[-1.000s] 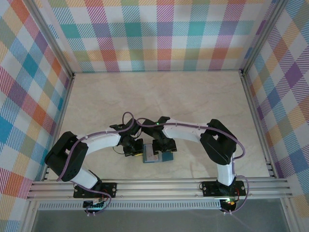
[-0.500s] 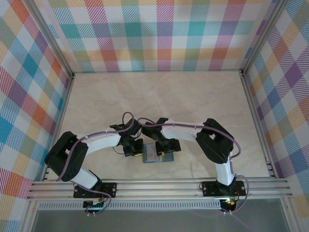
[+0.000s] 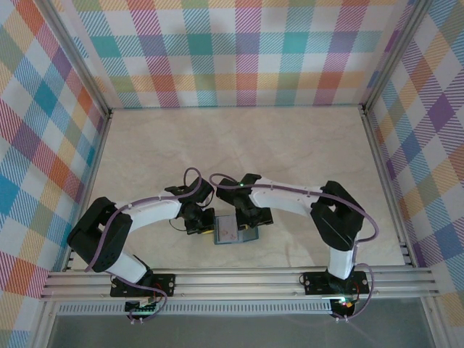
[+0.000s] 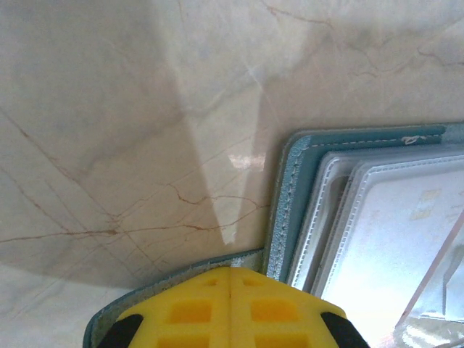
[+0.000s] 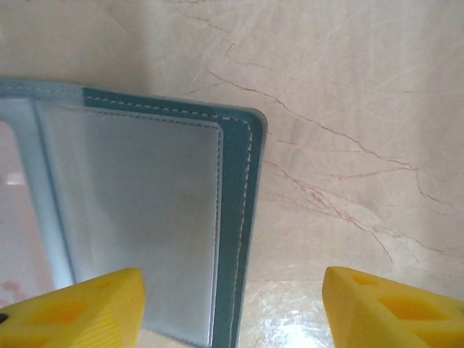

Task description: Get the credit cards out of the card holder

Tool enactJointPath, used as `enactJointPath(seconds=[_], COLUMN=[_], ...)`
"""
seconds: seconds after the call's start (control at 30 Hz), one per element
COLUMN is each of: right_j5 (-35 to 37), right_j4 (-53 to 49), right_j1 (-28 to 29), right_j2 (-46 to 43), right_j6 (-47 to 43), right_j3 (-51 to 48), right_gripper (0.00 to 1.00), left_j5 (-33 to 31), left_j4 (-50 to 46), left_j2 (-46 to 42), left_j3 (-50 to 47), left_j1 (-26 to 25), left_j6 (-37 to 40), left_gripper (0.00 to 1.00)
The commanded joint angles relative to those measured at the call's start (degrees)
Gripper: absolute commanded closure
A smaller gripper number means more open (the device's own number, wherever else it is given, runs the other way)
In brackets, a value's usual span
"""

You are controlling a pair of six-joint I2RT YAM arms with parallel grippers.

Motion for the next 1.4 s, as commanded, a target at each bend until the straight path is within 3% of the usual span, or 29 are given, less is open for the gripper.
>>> enactJointPath(seconds=[0.0, 0.2, 0.43, 0.63, 0.93, 1.37], right_j5=[0.7, -1.8, -13.6, -23.3, -29.6, -31.2], right_j4=[-1.4, 1.9, 15.8, 27.8, 36.4, 38.8], right_j1=[0.4, 0.4, -0.6, -2.7, -6.1, -7.5], right_j2=[-2.6, -4.8, -7.1, -6.3, -6.1, -3.2], right_j6=[0.3, -0.2, 0.3, 2.5, 4.4, 4.3], right_j3=[0.4, 0.7, -4.8, -10.6, -16.5, -18.3], right_gripper=[0.38, 0.47, 0.69, 0.79, 0.82, 0.82], left_j5=[-0.8, -0.8, -0.3, 1.5, 7.2, 6.7], left_j4=[-2.7, -3.1, -4.2, -4.6, 1.5, 3.6], left_j2=[0.0, -0.5, -1.9, -3.3, -1.1, 3.9], left_j3=[1.2, 1.4, 3.1, 5.9, 6.0, 3.5], left_j1=[0.2, 0.2, 0.2, 0.1, -1.0, -2.1], left_j6=[0.7, 0.8, 0.7, 0.3, -3.2, -3.8], left_gripper=[0.97, 0.97, 0.97, 0.96, 0.97, 0.98])
